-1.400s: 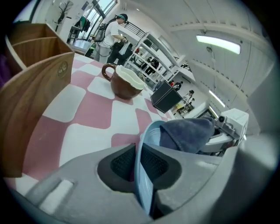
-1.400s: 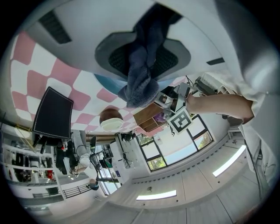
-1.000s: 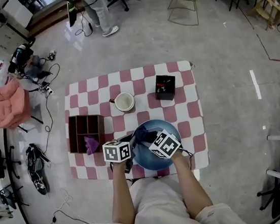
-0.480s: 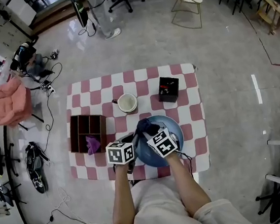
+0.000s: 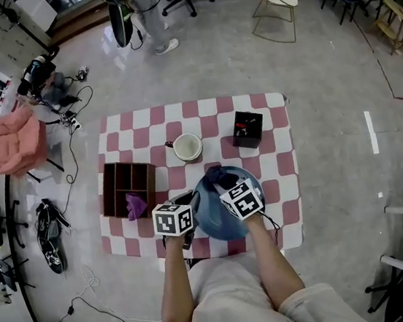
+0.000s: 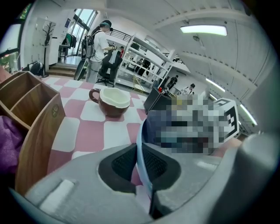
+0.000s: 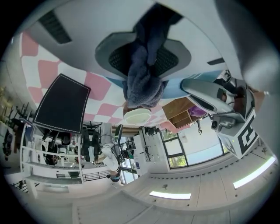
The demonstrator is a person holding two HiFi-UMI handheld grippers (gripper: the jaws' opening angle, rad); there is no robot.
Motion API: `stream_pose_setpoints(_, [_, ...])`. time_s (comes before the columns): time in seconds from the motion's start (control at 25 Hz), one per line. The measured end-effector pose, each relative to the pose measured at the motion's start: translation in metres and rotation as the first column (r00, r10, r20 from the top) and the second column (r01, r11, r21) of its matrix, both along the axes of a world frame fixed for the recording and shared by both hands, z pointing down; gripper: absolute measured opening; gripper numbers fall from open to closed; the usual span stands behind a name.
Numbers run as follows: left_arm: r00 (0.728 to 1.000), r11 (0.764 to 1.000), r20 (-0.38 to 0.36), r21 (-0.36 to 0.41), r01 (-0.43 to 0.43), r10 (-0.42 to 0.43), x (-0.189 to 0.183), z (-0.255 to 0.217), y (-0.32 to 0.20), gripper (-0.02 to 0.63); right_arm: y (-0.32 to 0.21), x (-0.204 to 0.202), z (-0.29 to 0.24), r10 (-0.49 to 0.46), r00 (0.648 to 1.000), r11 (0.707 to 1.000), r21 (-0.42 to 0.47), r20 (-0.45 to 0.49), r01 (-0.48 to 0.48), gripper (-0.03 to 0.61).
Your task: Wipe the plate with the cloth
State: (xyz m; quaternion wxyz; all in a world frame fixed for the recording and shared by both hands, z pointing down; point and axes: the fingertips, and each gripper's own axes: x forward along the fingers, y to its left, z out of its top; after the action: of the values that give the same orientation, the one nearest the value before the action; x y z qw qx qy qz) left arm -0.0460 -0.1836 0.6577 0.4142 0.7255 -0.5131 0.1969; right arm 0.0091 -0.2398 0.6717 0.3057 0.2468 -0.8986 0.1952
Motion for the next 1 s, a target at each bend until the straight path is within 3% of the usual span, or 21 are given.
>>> stream_pose_setpoints(0.56, [1.0,1.0,-0.012,0.007,0.015,-0.015,-0.002,-0.003,0.004,0.028,-0.013,0.046,0.015,0.102,0.99,0.994,-0.033,-0.103,-0.106,0.126])
stream_pose_setpoints(0.76, [1.0,1.0,-0.019,0.011,0.02,-0.02,-0.005,-0.004,0.011,0.028,-0.005,0.062,0.022,0.17,0.98,0.982,-0.064,-0.104,-0.177,0.126])
stream_pose_setpoints(1.0, [0.999,1.0,-0.037,0.0,0.024,-0.024,-0.014,-0.005,0.022,0.028,0.024,0.081,0.03,0.202,0.963,0.968,-0.112,-0.179,-0.223,0.124])
